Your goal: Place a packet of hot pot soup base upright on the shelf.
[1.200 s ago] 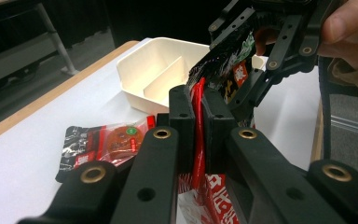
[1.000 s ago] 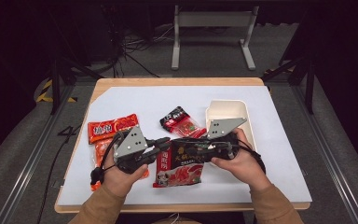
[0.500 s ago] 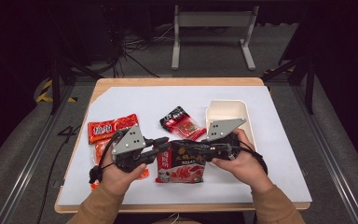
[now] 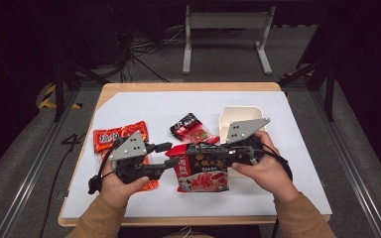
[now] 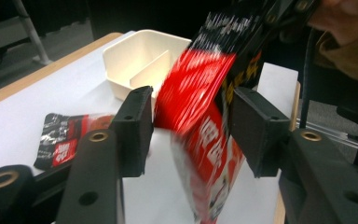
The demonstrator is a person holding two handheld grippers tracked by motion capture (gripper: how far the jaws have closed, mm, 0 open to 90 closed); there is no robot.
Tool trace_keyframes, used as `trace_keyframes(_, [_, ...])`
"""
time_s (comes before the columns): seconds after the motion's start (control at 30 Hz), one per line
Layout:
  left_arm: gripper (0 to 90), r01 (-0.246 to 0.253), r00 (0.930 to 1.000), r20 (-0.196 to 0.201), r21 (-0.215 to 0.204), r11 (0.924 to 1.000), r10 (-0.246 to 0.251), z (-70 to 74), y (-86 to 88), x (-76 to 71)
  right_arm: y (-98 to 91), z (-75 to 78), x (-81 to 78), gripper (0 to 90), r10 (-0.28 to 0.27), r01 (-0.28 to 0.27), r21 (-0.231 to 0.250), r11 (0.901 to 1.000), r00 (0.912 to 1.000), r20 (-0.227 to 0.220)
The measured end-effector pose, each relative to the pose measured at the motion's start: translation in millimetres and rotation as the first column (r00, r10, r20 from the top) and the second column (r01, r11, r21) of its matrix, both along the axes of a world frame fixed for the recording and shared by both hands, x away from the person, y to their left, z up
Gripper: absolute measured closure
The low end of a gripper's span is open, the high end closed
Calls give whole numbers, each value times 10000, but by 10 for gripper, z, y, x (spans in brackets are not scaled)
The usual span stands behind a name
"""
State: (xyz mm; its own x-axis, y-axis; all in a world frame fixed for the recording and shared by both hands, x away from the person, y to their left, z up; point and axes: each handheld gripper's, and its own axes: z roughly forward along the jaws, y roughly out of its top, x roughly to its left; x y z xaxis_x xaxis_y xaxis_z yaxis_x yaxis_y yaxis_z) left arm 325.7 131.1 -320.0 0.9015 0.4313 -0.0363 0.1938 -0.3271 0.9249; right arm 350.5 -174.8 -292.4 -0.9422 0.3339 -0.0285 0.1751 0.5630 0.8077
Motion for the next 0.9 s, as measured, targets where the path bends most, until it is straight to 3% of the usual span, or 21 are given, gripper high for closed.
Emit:
trace_keyframes(0.37, [416,-253,9994,-246,246,9994,259,-71,88,75,-111,366,94,805,-15,10,186,9998,9997,236])
trace_keyframes(0.57, [348,-687,9949,-698,557,9961,725,-133,87,136,-184,537,171,805,-59,47,325,9995,9993,365])
trace_keyframes(0.67, [336,-929,9928,-698,667,9934,975,-166,104,169,-210,609,207,805,-66,50,391,9992,9992,401])
trace_keyframes(0.73, [324,-941,9910,-915,459,9945,980,-190,128,197,-225,664,233,804,-103,84,399,9992,9988,477])
trace_keyframes(0.87, [305,-1045,9897,-952,305,9941,1069,-225,158,231,-245,744,265,802,-216,192,299,9994,9963,834])
trace_keyframes(0.9, [281,-1122,9862,-1197,255,9934,1144,-243,165,241,-250,757,274,802,-257,233,267,9994,9954,921])
